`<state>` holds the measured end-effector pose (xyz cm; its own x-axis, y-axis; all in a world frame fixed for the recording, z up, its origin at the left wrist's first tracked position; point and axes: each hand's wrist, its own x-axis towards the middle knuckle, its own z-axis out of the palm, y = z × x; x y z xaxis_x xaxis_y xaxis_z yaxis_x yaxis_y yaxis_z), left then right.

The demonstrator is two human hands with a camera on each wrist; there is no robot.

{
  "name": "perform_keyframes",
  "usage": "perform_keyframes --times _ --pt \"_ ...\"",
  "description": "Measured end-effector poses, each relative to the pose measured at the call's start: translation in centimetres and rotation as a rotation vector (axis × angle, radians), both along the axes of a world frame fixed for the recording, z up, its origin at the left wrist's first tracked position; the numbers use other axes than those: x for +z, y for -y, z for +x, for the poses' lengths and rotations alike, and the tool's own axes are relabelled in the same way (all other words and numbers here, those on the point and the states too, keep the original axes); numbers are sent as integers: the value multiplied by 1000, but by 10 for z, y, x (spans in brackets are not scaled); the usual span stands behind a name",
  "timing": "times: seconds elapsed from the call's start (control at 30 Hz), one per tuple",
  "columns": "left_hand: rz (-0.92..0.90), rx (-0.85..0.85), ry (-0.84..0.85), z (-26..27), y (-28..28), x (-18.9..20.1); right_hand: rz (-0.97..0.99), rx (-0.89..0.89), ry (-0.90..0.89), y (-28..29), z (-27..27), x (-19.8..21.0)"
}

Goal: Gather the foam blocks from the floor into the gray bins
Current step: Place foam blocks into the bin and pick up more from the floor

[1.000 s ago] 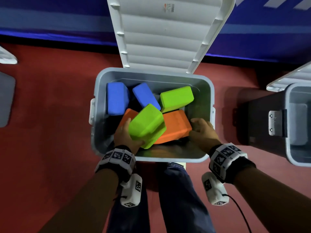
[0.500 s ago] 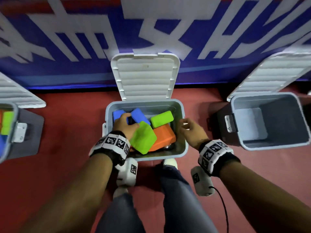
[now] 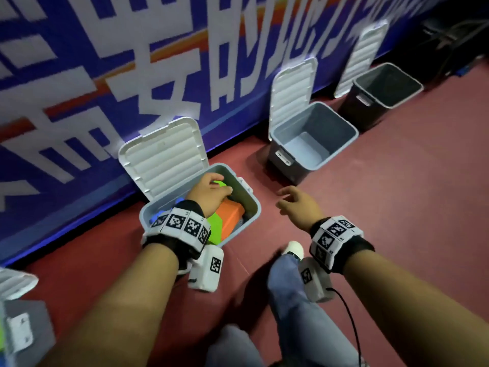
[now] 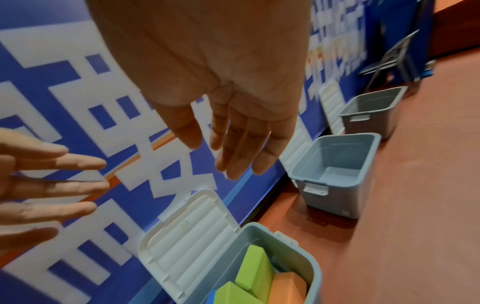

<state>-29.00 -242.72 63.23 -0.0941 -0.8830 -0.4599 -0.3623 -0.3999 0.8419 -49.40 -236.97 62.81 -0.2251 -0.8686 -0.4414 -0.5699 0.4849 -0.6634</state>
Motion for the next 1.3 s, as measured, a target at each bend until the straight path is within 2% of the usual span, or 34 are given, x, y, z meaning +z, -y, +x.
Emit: perform_keyframes --times 0.23,0.37,0.47,0.6,0.9,1.0,1.1,1.3 --pt "-107 -380 20 -112 -48 65 -34 -304 -29 -108 -79 65" --pt "-145 -515 43 -171 -83 83 -36 -476 -19 -174 -123 80" --pt "-162 -634 33 -236 -123 93 -32 -617 0 -242 -163 88" --pt "-156 -845 8 -338 -219 97 -14 -834 -19 -356 -230 92" --pt "-56 -1257 33 -552 -509 81 -59 -1299 62 -655 -364 60" --pt "5 -1360 83 -588 -593 66 -31 -1410 114 -740 -380 46" --pt "51 -1412 158 -608 -649 46 -27 -1526 160 -807 -394 30" --pt "34 -1523 282 -676 -737 8 -49 -1668 231 -893 -432 -6"
